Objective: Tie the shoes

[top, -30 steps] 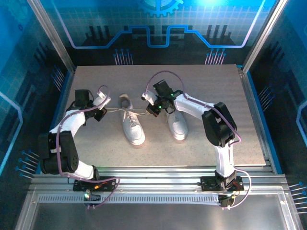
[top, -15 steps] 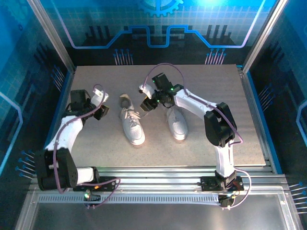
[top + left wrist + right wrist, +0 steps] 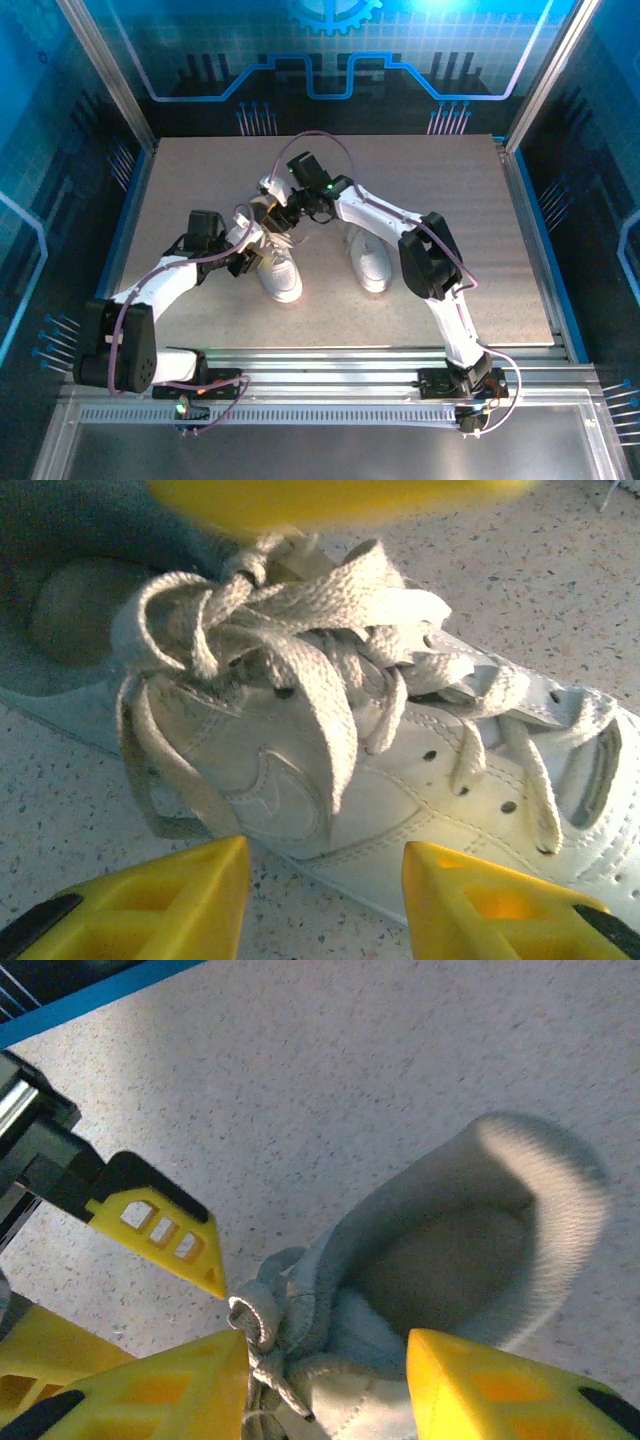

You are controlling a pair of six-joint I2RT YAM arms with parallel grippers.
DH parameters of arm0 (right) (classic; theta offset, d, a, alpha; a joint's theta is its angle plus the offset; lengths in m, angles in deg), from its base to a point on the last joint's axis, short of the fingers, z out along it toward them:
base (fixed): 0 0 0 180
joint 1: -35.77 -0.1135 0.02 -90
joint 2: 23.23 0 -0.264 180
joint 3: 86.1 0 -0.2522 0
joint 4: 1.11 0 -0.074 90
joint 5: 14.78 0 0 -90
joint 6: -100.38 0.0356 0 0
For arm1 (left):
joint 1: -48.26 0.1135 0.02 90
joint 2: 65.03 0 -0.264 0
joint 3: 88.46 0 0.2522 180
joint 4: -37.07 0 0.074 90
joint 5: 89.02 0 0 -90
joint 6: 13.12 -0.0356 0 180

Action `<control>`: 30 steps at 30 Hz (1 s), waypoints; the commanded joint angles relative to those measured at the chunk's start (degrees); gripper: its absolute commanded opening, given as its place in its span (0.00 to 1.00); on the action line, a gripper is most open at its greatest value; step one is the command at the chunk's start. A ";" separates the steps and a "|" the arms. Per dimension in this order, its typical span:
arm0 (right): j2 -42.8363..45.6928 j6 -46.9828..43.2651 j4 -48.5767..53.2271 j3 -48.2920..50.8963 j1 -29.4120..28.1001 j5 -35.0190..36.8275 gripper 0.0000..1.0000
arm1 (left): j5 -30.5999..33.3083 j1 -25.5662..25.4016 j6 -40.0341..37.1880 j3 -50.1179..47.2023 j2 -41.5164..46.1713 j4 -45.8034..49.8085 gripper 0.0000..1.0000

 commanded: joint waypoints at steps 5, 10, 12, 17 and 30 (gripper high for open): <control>-2.09 1.45 -0.79 -1.62 -0.13 -2.42 0.43 | -2.49 -0.88 -0.80 4.22 -3.54 -2.99 0.45; -2.45 1.45 -1.07 -1.30 -0.07 -2.45 0.40 | -3.23 -2.04 -2.58 5.39 -4.91 -1.71 0.41; -2.36 1.50 -1.33 -0.95 -0.05 -2.51 0.39 | -2.80 -2.05 -2.62 5.55 -4.97 -0.88 0.30; -1.61 1.24 -2.02 0.74 0.05 -2.03 0.36 | -0.54 -1.96 -3.83 5.14 -3.41 2.98 0.01; 0.18 1.32 -3.70 4.07 1.21 -1.50 0.32 | 0.14 -1.76 -7.35 2.81 3.25 12.76 0.00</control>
